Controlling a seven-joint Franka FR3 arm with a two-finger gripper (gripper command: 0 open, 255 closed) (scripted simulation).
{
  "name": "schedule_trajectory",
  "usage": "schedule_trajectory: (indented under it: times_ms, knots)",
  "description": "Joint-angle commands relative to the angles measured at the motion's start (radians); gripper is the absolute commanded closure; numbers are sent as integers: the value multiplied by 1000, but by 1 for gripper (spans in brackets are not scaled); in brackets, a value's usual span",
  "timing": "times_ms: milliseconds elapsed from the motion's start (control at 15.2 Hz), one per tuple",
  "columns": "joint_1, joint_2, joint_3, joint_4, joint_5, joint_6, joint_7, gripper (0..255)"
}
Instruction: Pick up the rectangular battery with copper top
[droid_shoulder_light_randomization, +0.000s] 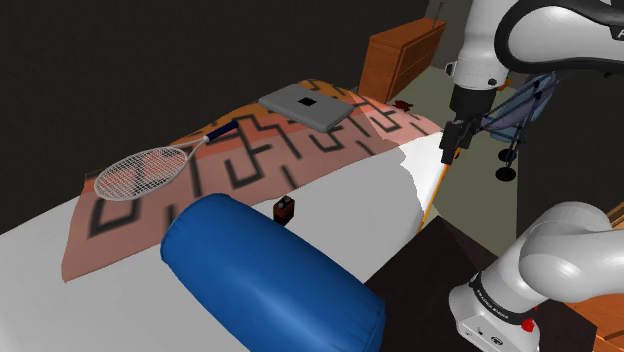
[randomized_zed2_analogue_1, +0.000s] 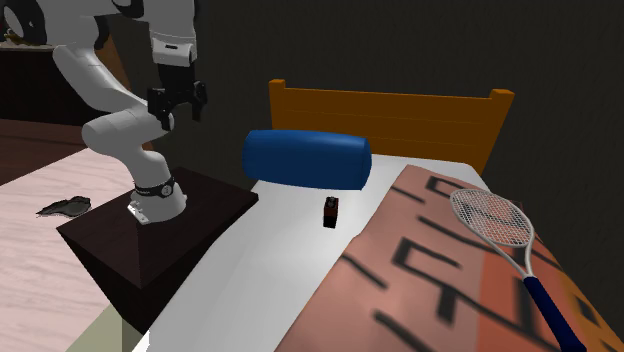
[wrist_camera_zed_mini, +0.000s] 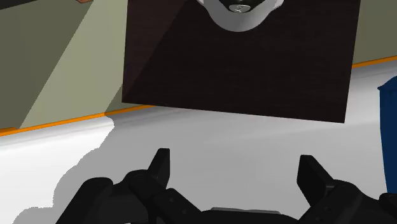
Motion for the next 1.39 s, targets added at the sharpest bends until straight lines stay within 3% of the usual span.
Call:
schedule_trajectory:
  times_ms: [0, 726, 1320]
  knots:
    - [0, 0, 0, 0, 0, 0, 0, 0]
    - [0, 215, 197, -72, 161, 352, 363, 0]
    - [-35, 528, 341, 15, 165, 637, 662, 0]
